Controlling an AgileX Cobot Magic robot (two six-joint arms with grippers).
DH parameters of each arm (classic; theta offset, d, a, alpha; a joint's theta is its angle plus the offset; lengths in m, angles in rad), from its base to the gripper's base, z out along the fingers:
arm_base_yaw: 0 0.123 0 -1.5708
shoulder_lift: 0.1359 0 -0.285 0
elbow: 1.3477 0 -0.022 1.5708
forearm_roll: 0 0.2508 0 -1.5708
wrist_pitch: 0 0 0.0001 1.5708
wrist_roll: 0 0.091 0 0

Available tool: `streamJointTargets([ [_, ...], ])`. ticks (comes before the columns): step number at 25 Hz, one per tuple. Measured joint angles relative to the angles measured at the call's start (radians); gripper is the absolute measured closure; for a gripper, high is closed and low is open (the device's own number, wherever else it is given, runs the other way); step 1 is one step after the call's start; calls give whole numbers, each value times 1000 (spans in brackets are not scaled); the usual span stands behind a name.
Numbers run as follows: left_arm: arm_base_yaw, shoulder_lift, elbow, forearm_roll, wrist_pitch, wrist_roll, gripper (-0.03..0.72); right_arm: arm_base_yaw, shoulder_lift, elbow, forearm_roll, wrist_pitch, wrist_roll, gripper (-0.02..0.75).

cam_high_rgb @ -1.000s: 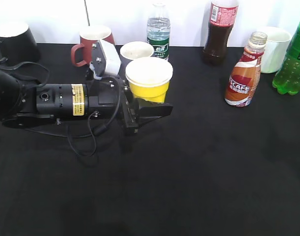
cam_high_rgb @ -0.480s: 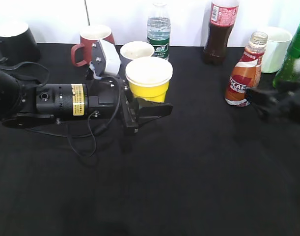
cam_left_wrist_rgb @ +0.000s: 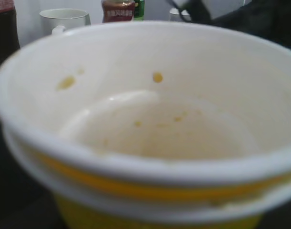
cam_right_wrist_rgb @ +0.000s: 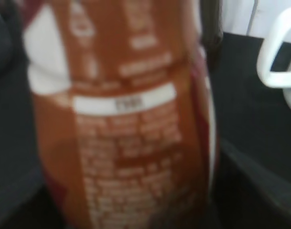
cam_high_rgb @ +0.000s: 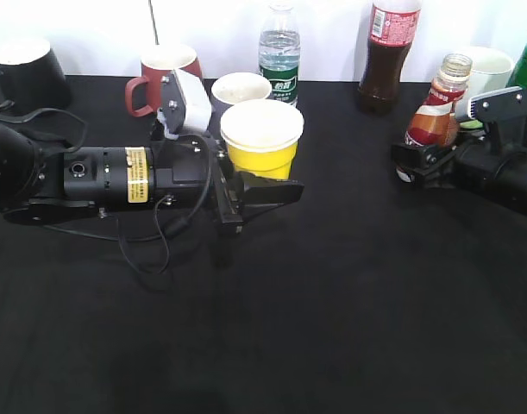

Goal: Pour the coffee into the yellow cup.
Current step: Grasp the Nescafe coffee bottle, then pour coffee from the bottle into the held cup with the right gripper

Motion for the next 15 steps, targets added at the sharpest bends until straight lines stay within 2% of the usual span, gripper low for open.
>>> streamJointTargets([
  [4,0,0,0,0,0,0,244,0,1,0,0,-22,0,195],
  [12,0,0,0,0,0,0,244,0,0,1,-1,-23,0,195],
  [15,-6,0,0,6,3,-29,244,0,-107,59,-25,5,0,195],
])
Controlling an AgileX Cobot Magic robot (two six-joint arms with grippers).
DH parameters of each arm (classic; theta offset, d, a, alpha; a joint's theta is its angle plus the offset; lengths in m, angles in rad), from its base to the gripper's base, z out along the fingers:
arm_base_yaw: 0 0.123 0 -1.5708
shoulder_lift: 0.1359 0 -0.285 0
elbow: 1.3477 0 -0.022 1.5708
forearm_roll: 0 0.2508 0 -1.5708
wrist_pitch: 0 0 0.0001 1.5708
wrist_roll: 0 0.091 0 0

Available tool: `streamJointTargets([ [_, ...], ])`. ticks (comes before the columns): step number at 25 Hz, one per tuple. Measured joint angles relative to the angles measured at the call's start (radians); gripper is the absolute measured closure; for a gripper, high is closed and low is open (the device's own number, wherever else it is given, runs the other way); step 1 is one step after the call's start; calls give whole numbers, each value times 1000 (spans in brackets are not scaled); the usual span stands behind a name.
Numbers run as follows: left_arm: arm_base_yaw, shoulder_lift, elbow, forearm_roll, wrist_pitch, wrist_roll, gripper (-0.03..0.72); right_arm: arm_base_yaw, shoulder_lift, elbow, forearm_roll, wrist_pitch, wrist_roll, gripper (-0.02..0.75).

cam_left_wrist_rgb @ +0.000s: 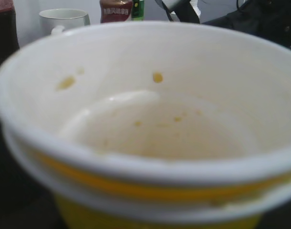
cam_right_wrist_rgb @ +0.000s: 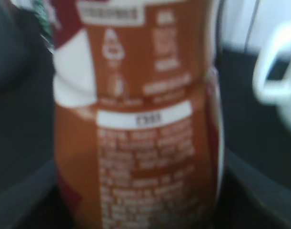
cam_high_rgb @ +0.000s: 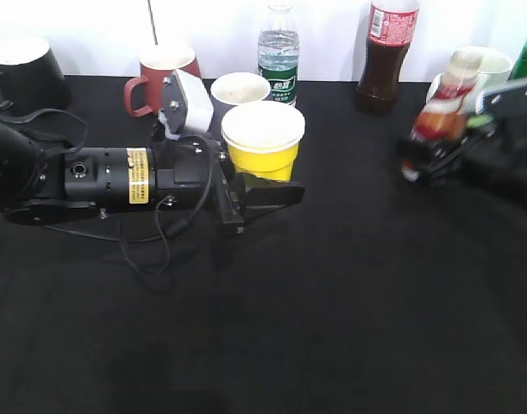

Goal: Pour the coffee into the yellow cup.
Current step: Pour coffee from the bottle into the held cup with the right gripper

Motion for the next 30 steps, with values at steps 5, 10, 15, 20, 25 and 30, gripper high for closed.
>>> streamJointTargets([
  [5,-90,0,-49,36,58,-21,244,0,-289,39,-266,146,0,195],
  [10,-193,0,-121,36,153,-24,246,0,-456,41,-356,190,-1,196],
  [15,-238,2,-138,-10,156,-24,246,0,-468,41,-380,196,-239,199],
  [20,-276,2,-138,-12,147,-24,246,0,-468,41,-380,168,-601,199],
  [25,-276,2,-138,-13,147,-24,246,0,-468,41,-380,128,-754,199],
  [30,-276,2,-138,-13,147,-24,246,0,-469,41,-380,127,-897,199],
])
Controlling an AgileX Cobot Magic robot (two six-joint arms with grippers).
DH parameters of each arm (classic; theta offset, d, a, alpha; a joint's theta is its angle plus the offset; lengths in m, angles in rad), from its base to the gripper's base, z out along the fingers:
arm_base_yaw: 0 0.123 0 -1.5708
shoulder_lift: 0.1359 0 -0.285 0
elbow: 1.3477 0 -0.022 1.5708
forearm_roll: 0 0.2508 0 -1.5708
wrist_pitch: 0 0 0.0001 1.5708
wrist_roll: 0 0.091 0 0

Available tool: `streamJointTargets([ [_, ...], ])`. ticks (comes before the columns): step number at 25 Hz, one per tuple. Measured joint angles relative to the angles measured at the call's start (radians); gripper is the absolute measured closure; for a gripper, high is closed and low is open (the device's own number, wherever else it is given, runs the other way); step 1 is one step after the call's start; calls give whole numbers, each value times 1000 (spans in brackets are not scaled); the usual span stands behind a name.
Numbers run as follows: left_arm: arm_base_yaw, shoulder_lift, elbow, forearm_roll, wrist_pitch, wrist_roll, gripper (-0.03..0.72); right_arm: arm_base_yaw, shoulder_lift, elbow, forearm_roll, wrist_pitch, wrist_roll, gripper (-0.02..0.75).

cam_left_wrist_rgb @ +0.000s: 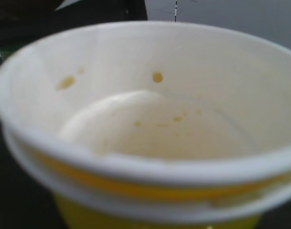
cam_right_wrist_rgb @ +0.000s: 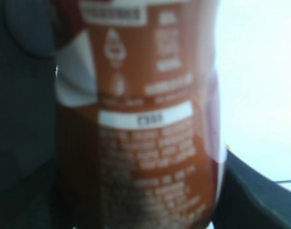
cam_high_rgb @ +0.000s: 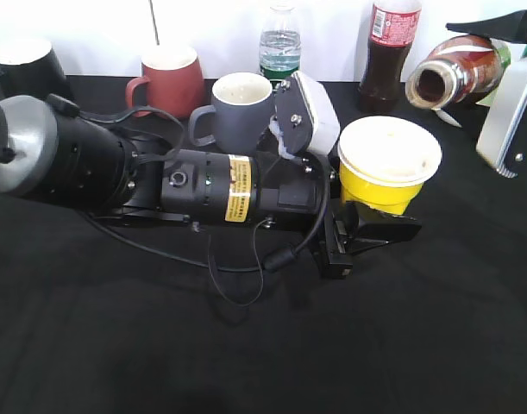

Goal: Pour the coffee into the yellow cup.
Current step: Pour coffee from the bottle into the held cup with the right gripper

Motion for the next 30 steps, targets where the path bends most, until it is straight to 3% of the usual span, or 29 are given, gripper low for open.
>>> streamJointTargets([
  [10,0,0,0,0,0,0,246,0,-1,0,76,-2,-148,199],
  [30,0,0,0,1,-5,0,246,0,-1,0,76,-27,-236,200],
])
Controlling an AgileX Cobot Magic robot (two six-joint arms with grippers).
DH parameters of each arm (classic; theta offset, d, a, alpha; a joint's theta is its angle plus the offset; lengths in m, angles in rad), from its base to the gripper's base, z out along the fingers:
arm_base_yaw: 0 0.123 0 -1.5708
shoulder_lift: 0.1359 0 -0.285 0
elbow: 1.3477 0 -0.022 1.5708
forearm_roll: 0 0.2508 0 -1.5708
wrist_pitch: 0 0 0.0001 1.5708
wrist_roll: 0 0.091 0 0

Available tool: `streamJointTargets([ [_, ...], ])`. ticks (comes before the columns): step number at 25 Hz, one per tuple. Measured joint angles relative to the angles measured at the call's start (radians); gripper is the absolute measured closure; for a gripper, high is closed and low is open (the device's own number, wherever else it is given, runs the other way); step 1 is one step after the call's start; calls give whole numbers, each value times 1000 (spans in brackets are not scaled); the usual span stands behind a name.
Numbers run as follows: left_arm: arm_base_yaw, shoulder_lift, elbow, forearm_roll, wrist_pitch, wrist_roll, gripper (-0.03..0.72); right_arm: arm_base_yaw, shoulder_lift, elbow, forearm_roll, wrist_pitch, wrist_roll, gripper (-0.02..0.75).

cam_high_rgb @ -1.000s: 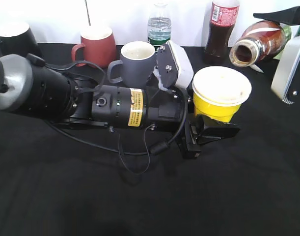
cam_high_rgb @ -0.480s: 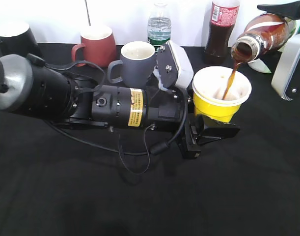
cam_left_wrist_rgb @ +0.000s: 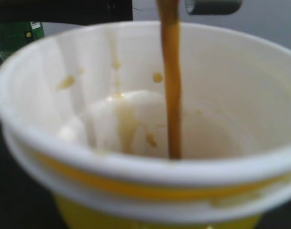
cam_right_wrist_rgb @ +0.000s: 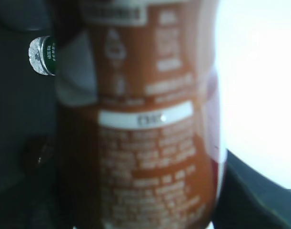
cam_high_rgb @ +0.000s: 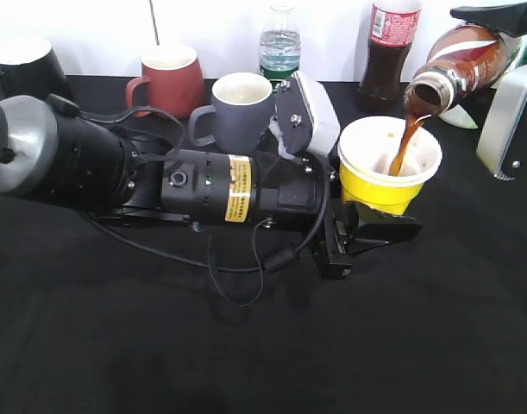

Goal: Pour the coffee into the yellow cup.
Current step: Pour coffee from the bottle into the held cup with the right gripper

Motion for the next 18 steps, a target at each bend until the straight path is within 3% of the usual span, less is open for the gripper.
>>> streamJointTargets([
  [12,0,0,0,17,-38,-1,246,0,0,0,26,-3,-83,200],
  [18,0,0,0,55,-38,-59,246,0,0,0,39,-4,-109,200],
])
